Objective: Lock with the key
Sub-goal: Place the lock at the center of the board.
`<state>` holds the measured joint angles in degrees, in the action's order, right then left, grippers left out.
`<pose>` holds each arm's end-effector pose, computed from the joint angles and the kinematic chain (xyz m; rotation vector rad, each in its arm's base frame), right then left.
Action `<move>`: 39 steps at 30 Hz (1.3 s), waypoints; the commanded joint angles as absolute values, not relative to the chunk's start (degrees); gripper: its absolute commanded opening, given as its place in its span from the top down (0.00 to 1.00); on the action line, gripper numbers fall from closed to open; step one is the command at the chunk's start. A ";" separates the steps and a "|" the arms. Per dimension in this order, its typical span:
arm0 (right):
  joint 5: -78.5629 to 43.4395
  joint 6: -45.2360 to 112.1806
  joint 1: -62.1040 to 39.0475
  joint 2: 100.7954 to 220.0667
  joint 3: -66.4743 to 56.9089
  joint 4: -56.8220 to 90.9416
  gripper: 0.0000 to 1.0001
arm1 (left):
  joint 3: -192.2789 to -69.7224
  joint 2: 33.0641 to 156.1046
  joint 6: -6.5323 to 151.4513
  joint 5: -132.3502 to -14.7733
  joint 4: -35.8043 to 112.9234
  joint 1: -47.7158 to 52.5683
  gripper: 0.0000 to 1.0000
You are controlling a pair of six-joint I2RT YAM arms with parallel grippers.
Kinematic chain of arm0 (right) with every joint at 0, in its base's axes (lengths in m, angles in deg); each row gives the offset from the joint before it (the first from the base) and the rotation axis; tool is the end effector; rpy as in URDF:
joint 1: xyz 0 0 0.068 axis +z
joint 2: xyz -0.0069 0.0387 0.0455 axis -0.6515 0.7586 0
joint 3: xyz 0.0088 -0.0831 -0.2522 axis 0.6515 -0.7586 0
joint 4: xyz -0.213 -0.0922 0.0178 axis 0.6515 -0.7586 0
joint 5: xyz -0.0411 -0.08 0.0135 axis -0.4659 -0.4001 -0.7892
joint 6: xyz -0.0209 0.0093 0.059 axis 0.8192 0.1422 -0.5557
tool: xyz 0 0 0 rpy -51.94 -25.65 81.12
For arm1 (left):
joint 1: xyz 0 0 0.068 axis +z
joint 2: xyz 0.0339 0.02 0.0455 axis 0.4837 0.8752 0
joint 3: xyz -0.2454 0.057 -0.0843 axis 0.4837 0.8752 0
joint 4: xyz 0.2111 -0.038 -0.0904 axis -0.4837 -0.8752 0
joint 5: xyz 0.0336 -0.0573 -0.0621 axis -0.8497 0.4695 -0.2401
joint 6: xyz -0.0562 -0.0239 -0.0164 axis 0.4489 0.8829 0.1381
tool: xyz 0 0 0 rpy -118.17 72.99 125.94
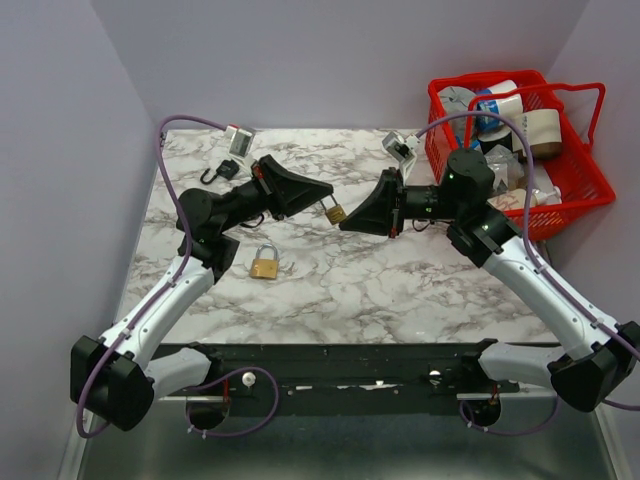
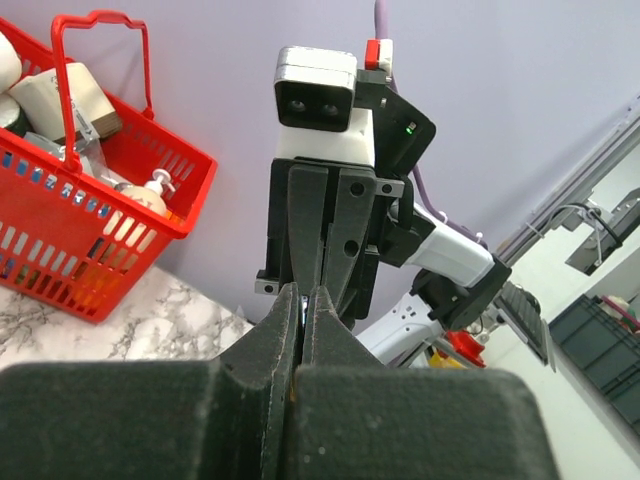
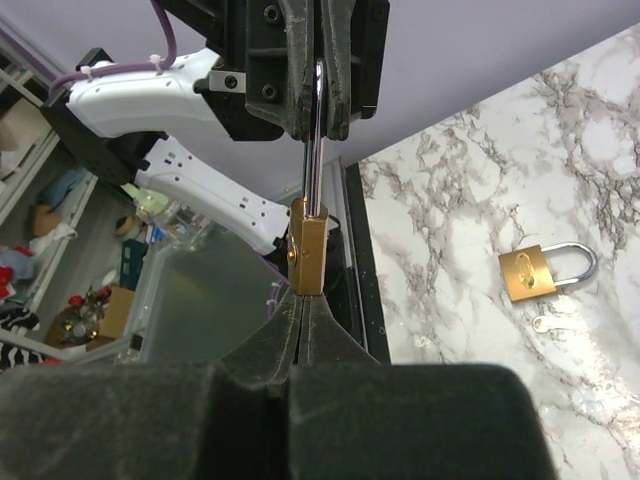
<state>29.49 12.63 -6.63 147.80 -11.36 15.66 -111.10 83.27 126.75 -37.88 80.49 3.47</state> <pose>0.1778 0.1679 0.4119 -0.9152 1.5871 1.5444 0.1858 -0.1258 0.4173 0.3793 1.3267 -1.7577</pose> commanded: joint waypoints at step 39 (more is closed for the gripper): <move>23.93 12.95 -14.55 159.05 -28.83 16.25 0.99 | -106.90 110.65 80.30 -33.05 33.81 9.59 1.00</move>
<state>24.77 13.30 -15.09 155.01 -29.00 13.54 -105.16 105.17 84.12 -33.97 33.67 9.92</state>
